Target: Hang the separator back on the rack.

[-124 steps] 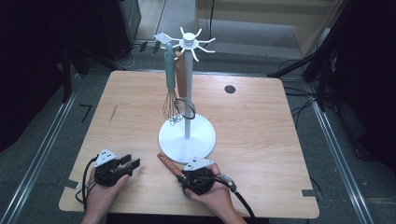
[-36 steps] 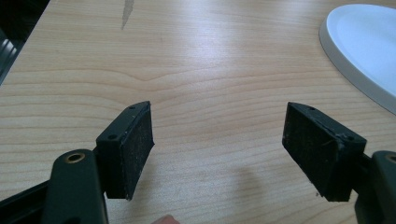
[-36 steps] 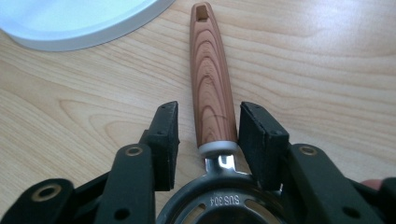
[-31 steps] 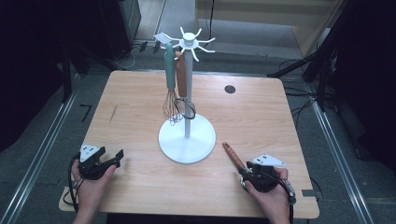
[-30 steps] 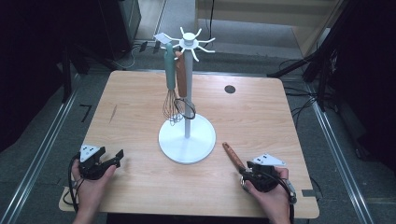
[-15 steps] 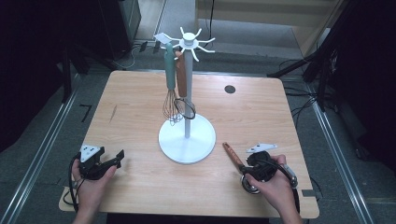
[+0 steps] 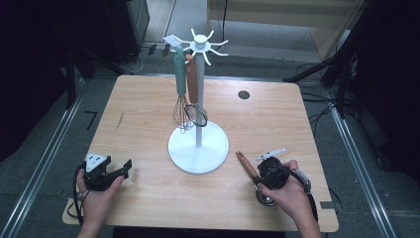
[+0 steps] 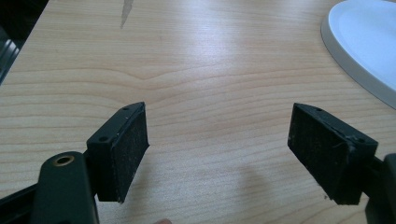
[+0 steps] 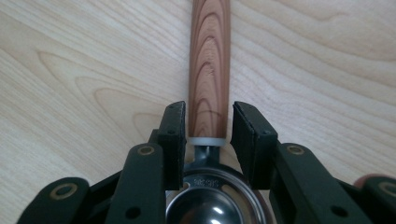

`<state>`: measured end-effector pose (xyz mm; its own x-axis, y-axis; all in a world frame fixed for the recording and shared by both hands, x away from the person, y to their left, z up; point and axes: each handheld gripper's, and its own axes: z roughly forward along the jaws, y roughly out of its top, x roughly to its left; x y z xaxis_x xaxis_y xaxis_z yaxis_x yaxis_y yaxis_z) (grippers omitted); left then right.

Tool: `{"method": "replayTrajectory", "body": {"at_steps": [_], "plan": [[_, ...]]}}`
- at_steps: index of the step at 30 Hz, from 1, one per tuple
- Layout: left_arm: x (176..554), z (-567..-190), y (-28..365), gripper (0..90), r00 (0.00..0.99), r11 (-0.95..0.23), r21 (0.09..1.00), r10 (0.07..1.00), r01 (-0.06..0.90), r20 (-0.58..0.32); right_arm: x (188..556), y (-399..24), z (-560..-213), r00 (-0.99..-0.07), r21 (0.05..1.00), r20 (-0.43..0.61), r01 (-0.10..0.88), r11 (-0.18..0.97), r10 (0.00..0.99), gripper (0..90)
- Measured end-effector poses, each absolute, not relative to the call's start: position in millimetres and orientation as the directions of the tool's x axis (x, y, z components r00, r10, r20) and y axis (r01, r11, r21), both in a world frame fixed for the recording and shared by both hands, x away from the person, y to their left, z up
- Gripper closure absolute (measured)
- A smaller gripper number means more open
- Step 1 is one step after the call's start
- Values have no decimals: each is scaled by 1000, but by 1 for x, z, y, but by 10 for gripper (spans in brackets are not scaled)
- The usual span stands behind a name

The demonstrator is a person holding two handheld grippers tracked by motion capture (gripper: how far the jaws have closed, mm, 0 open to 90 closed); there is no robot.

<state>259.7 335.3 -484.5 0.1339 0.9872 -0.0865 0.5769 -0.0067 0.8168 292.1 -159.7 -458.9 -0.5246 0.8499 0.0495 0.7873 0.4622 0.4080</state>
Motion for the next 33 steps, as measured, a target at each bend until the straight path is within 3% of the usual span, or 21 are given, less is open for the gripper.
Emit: {"method": "replayTrajectory", "body": {"at_steps": [21, 33], "plan": [[260, -485, 335, 208, 134, -9, 813, 987, 582, -86, 297, -154, -468, -510, 323, 29, 819, 475, 860, 692], [260, -485, 335, 207, 134, -12, 813, 988, 582, -81, 309, -144, -464, -506, 204, 15, 846, 492, 863, 704]]}}
